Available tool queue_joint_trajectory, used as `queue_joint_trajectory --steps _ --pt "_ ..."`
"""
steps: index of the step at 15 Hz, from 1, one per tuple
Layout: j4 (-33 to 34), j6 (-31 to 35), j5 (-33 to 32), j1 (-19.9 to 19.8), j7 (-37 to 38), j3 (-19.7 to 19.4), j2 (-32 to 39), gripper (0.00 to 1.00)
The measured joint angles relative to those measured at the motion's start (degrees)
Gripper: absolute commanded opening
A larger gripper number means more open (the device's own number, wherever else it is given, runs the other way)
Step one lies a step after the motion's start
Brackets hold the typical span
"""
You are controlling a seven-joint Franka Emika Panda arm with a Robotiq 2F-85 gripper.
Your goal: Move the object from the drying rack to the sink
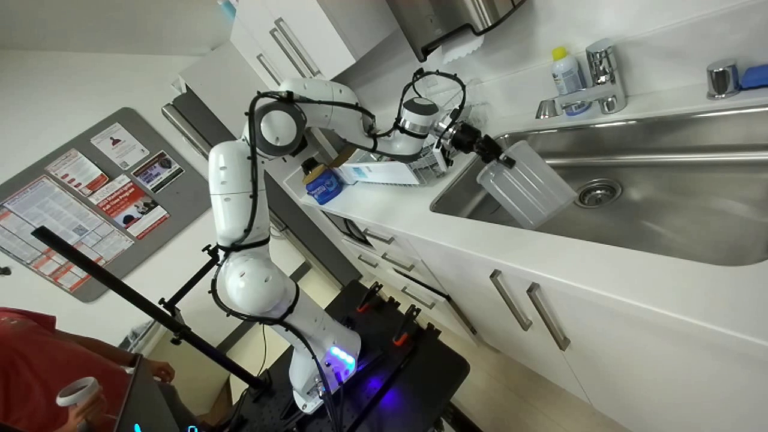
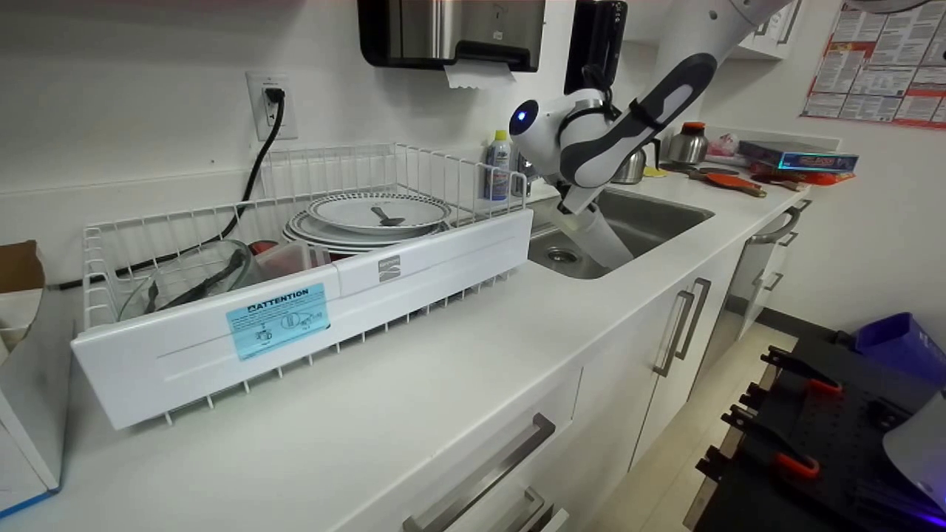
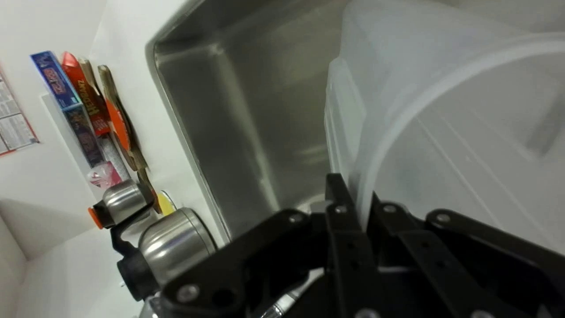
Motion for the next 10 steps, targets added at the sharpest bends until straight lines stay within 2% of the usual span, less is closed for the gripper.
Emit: queue_joint_trajectory --steps 6,10 --pt "10.1 2.2 1.7 -1.4 -0.7 -2.3 10.6 0.02" --pt "18.6 -0.2 4.3 -1.8 -3.1 -4.2 16.8 0.02"
